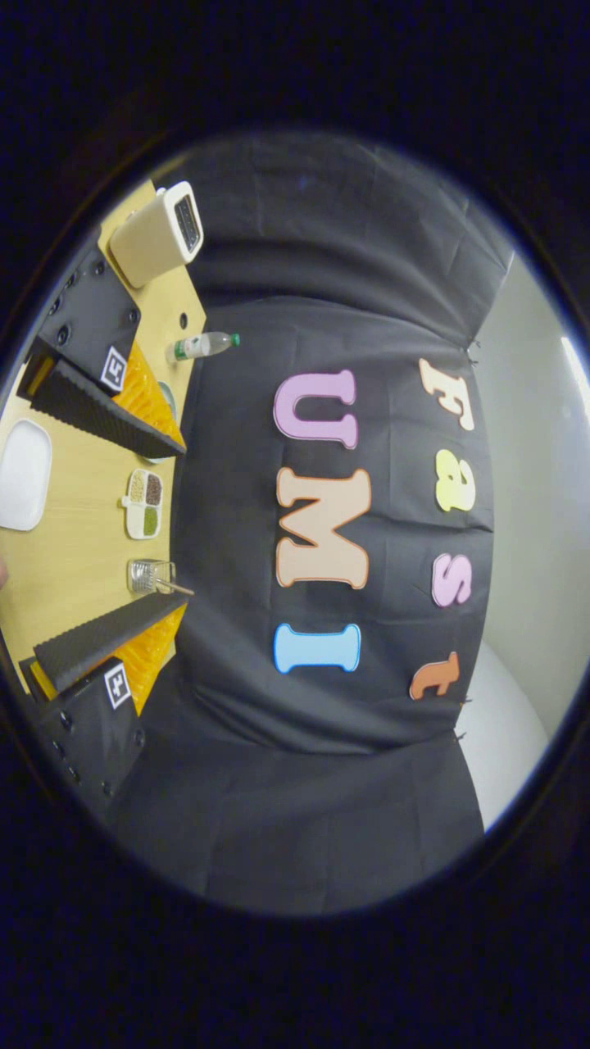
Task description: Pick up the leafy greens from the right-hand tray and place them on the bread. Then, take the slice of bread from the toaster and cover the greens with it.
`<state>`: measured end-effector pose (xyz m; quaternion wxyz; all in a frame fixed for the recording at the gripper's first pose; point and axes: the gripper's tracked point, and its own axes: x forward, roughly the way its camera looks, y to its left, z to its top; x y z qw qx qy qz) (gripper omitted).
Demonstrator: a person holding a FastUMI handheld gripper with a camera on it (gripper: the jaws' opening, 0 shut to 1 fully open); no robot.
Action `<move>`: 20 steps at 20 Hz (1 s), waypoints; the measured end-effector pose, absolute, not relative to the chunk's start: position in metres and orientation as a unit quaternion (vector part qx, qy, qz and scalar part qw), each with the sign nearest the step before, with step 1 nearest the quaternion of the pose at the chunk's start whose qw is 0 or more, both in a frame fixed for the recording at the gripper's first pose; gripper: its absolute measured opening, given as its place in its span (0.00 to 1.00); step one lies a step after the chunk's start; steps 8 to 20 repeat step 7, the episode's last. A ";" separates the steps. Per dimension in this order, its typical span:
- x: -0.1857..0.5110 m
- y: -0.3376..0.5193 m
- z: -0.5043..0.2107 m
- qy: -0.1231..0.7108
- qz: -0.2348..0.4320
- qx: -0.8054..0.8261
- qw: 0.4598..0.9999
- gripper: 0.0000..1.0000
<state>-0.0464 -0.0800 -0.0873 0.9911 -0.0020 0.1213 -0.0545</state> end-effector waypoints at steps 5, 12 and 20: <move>-0.040 -0.094 -0.063 0.090 -0.065 0.004 0.994 1.00; -0.038 -0.099 -0.055 0.080 -0.069 -0.003 0.994 1.00; -0.038 -0.099 -0.055 0.080 -0.069 -0.003 0.994 1.00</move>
